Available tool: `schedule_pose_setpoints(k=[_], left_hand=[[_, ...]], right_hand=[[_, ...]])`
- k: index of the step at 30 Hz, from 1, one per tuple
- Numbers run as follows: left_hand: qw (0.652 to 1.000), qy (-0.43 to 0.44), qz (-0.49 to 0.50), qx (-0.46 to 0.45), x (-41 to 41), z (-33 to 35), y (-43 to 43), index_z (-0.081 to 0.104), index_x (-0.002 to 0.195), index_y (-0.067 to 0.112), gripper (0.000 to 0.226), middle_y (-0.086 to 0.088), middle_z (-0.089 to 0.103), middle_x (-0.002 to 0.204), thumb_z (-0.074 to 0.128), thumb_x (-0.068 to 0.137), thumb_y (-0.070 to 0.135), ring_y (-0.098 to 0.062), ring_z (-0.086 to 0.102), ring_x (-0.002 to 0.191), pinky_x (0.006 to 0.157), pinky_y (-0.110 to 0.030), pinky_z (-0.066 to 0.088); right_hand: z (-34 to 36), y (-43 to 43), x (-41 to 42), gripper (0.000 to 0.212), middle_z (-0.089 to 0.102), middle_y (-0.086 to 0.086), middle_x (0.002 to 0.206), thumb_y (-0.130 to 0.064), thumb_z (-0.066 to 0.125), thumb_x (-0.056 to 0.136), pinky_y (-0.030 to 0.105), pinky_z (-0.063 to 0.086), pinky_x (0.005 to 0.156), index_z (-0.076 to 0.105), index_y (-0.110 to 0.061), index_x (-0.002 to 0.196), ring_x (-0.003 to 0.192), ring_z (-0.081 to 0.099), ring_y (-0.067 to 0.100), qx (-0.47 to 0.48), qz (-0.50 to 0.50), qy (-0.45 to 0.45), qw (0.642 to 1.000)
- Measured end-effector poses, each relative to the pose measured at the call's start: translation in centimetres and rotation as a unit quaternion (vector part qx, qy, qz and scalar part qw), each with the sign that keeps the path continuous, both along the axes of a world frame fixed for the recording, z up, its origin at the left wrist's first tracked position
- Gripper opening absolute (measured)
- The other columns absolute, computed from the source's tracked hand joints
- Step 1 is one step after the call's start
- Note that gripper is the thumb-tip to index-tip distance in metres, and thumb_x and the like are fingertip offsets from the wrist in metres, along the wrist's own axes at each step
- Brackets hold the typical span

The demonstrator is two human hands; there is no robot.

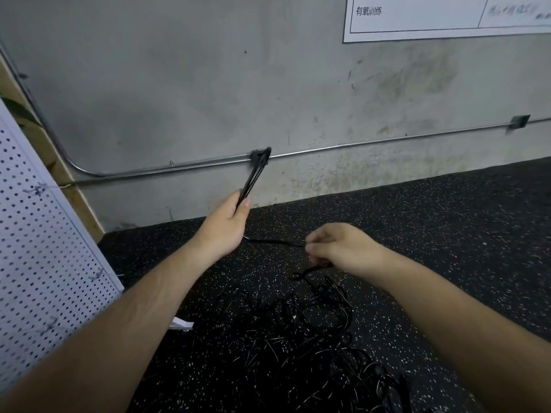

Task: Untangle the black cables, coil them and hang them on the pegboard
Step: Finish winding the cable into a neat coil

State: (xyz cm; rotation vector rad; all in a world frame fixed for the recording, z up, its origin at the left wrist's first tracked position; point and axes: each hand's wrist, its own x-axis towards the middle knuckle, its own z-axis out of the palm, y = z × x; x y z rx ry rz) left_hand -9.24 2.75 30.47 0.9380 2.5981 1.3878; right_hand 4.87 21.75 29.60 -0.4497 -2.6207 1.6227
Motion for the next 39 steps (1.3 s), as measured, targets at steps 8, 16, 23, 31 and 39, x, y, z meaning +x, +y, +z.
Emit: schedule_pose_setpoints(k=[8, 16, 23, 31, 39], left_hand=[[0.996, 0.027, -0.063, -0.053, -0.8, -1.6, -0.1, 0.014, 0.161, 0.038, 0.055, 0.013, 0.019, 0.166, 0.03, 0.109, 0.044, -0.004, 0.014, 0.152, 0.125, -0.031, 0.009], [0.994, 0.014, -0.111, 0.004, 0.4, -2.3, 1.2, 0.045, 0.122, 0.051, 0.035, 0.008, 0.068, 0.098, 0.037, 0.11, 0.019, -0.009, 0.062, 0.08, 0.083, -0.031, 0.048], [0.961, -0.165, -0.193, 0.108, 3.7, -1.5, 2.8, 0.061, 0.112, 0.005, 0.034, 0.009, 0.06, 0.07, 0.037, 0.1, 0.026, -0.01, 0.042, 0.06, 0.063, -0.026, 0.038], [0.969, -0.135, -0.199, 0.056, 4.5, -1.8, 3.1, 0.052, 0.081, 0.016, 0.041, 0.011, 0.056, 0.07, 0.047, 0.103, 0.05, -0.007, 0.053, 0.064, 0.074, -0.027, 0.044], [0.91, -0.284, -0.244, 0.18, 4.4, -0.4, 1.8, 0.069, 0.071, 0.026, 0.038, -0.012, 0.066, 0.1, 0.054, 0.1, 0.045, -0.021, 0.058, 0.079, 0.074, -0.033, 0.05]], right_hand=[[3.1, 0.6, 0.4, 0.034, 0.071, 0.018, 0.104, 0.007, 0.06, 0.093, 0.049, 0.06, 0.087, 0.057, 0.001, 0.127, 0.087, 0.072, 0.03, -0.408, -0.057, 0.174, 0.894], [4.0, -0.7, -0.5, 0.048, 0.073, 0.013, 0.121, 0.021, 0.051, 0.091, 0.041, 0.06, 0.092, 0.064, -0.009, 0.126, 0.107, 0.072, 0.031, -0.399, -0.025, 0.236, 0.886], [4.7, -1.3, -1.5, 0.02, 0.075, 0.01, 0.093, -0.001, 0.07, 0.09, 0.031, 0.059, 0.062, 0.072, -0.017, 0.101, 0.077, 0.071, 0.017, -0.229, -0.125, 0.252, 0.932], [3.9, -0.2, -2.0, 0.029, 0.059, -0.005, 0.096, -0.027, 0.08, 0.083, 0.026, 0.046, 0.079, 0.066, -0.03, 0.108, 0.086, 0.057, 0.01, -0.114, -0.18, 0.258, 0.942], [2.9, 0.8, -1.4, 0.051, 0.071, 0.007, 0.097, -0.025, 0.066, 0.089, 0.033, 0.059, 0.082, 0.053, -0.006, 0.134, 0.094, 0.072, 0.024, -0.389, 0.072, 0.168, 0.903]])
